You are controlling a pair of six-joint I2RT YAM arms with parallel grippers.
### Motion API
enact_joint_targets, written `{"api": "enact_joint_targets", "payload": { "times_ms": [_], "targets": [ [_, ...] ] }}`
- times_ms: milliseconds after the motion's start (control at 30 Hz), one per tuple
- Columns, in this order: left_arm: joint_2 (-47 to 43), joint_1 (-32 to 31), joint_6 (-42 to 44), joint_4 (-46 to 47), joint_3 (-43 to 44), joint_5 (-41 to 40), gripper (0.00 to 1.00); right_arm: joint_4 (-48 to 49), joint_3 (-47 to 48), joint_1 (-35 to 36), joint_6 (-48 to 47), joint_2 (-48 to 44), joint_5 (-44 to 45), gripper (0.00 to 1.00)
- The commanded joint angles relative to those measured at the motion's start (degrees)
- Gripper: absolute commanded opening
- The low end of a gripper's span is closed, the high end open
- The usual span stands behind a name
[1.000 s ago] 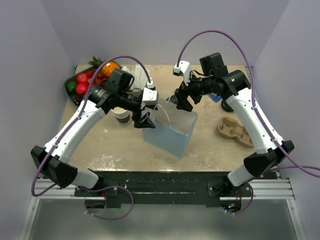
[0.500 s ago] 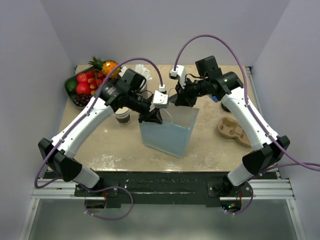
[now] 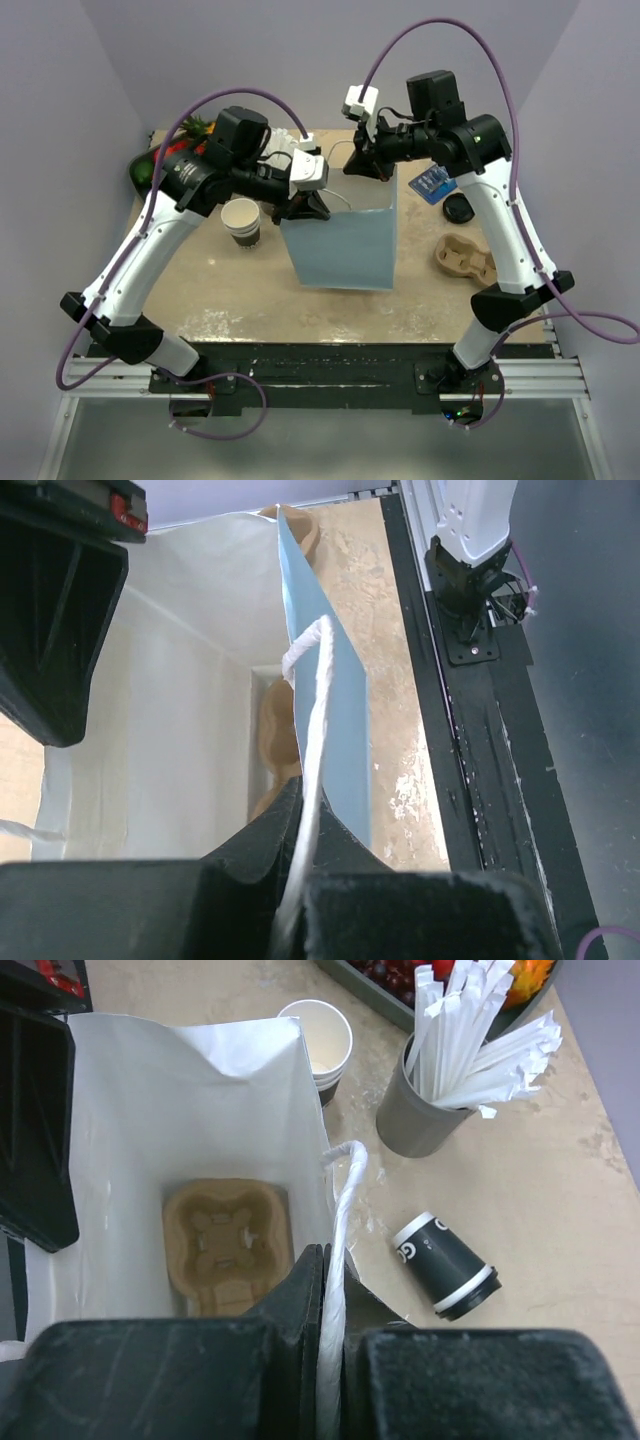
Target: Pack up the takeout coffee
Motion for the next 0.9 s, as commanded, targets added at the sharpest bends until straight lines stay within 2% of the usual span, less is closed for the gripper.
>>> {"api": "enact_joint_targets", "payload": {
  "times_ms": [0, 133, 167, 200, 233, 267, 300, 333, 367, 467, 600, 867],
  "targets": [
    [-1.0, -1.0, -1.9, -0.2, 1.9, 0.3, 0.00, -2.7, -0.4, -0.1, 0.3, 0.1, -2.5, 0.00],
    [-1.0, -1.8, -1.5, 0.3, -1.5, -0.3, 0.00, -2.1, -7.8, -0.1, -1.0, -1.6, -2.4, 0.00],
    [-1.3, -1.9, -1.4, 0.7, -2.8, -0.5, 0.00, -1.1, -9.6, 0.0, -1.6, -2.9, -1.9, 0.07],
    [-1.6, -1.9, -1.4, 1.1, -4.2, -1.3, 0.26, -0.4, -11.2, -0.1, -1.8, -3.6, -1.5, 0.14],
    [-2.0, -2.2, -1.7, 2.3, -8.0, -1.5, 0.42, 0.4, -14.4, -0.1, -1.8, -4.3, -0.5, 0.23],
    [-3.0, -2.5, -1.5, 2.5, -9.6, -1.5, 0.51, 2.1, -15.6, 0.0, -1.6, -5.3, -0.5, 0.45],
    [-3.5, -2.9, -0.9, 2.7, -11.0, -1.0, 0.66, 2.7, -16.3, 0.0, -1.6, -6.8, -0.5, 0.53],
    [-4.2, -3.6, -0.6, 3.0, -13.3, -0.9, 0.77, 3.1, -17.4, -0.1, -1.6, -7.7, -0.7, 0.62],
    [-5.5, -4.1, -0.5, 3.2, -14.1, -1.2, 0.82, 4.5, -17.8, -0.1, -1.2, -8.6, -0.7, 0.77],
    [-7.0, -4.9, -0.6, 4.0, -15.1, -2.9, 0.99, 7.2, -19.3, -0.1, 0.1, -11.2, -0.5, 0.86],
    [-7.4, -5.0, 0.3, 3.1, -13.8, -1.7, 0.99, 6.3, -18.6, 0.0, 1.1, -10.7, -2.1, 0.88],
    [-9.4, -5.0, 6.8, -6.7, -10.1, -0.1, 0.99, 4.2, -18.6, -0.1, 1.7, -13.9, -7.8, 0.89]
  ]
}}
